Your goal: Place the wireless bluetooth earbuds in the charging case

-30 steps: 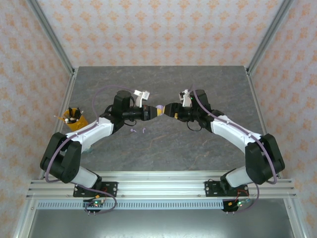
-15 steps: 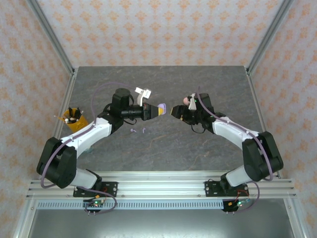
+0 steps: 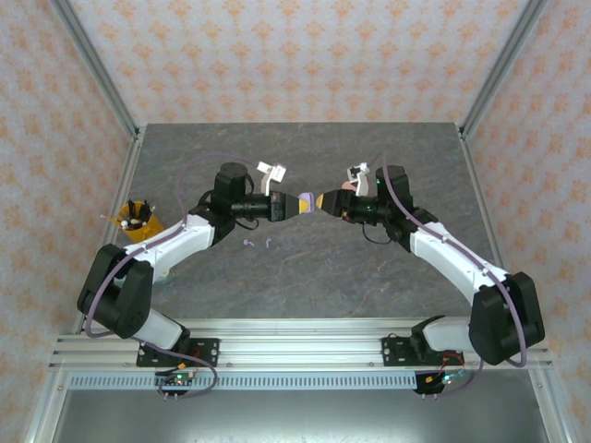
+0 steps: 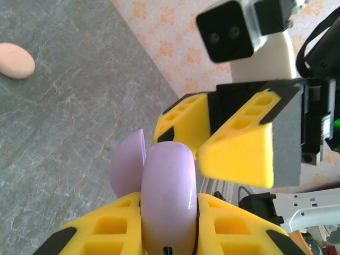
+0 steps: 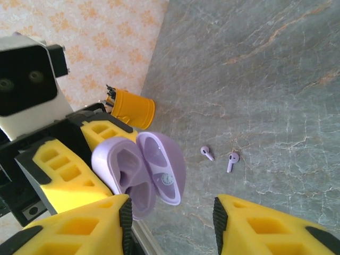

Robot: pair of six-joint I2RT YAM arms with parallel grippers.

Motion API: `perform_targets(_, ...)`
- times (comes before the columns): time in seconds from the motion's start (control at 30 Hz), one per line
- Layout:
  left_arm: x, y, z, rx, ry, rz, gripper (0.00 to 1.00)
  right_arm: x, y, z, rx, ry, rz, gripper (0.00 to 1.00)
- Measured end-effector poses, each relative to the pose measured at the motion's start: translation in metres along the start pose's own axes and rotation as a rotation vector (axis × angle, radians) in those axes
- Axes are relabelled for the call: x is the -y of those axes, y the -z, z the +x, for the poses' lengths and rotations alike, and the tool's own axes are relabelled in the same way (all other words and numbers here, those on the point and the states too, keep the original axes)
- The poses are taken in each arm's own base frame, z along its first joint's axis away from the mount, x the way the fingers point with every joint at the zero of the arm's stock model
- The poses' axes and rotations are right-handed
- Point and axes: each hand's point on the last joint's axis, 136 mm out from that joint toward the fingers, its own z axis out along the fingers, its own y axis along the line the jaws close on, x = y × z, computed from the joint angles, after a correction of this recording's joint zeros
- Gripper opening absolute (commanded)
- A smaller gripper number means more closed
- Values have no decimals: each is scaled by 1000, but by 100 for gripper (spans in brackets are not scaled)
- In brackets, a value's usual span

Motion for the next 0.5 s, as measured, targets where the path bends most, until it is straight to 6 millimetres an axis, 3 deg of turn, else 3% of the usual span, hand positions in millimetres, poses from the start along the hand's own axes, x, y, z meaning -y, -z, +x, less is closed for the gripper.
perform_targets(0.5, 7, -2, -13, 36, 3, 27, 9, 10, -11, 1, -25, -28, -2, 41)
